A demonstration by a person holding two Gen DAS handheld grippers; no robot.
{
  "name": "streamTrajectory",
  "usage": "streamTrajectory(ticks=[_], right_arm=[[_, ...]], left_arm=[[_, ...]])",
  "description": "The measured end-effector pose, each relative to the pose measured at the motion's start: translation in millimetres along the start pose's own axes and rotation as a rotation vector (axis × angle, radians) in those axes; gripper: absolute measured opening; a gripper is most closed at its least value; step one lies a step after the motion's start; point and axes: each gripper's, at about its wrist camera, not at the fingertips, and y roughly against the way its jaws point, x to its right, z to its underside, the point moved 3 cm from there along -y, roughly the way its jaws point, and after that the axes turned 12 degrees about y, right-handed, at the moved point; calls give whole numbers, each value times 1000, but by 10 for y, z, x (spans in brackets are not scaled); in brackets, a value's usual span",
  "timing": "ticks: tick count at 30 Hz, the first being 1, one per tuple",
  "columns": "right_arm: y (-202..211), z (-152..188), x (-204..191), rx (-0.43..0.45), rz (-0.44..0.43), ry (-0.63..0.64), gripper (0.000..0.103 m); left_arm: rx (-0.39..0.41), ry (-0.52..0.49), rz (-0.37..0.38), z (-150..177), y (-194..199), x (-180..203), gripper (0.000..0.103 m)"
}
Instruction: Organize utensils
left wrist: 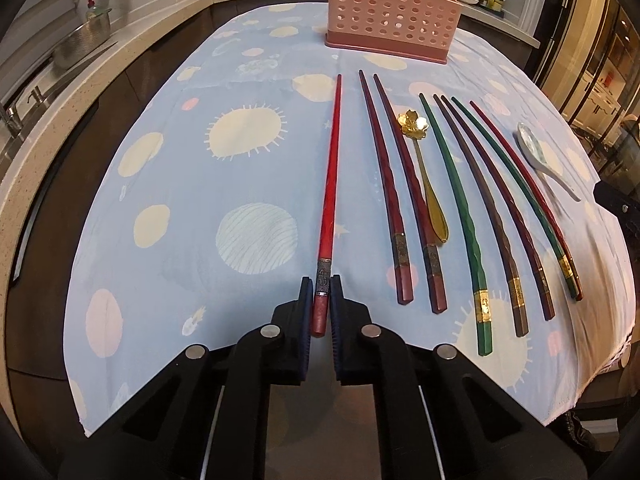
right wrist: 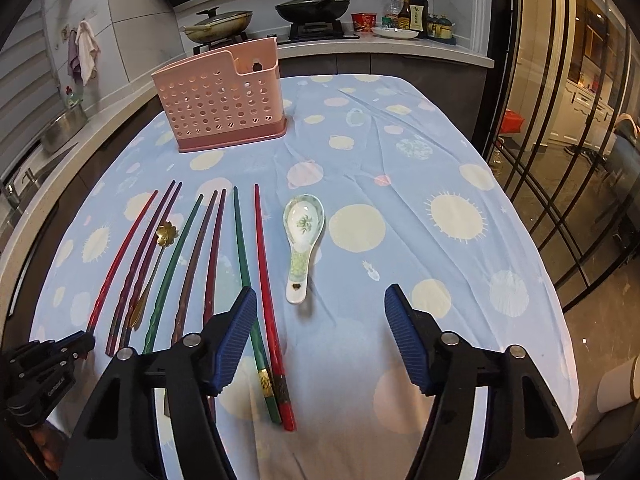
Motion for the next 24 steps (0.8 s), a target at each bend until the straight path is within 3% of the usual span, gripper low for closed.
streamTrajectory(ticks=[7, 19, 24], right_arm=[[-343, -107, 48, -45, -55, -44, 32], [-618, -20, 8, -111, -101, -60, 16], [-552, -9, 17, -100, -114, -76, 16]], left_arm=[[-3, 14, 2, -128, -71, 1, 8], [-4, 14, 8, -237, -124, -2, 8], [-4, 11, 8, -247, -133, 0, 8]])
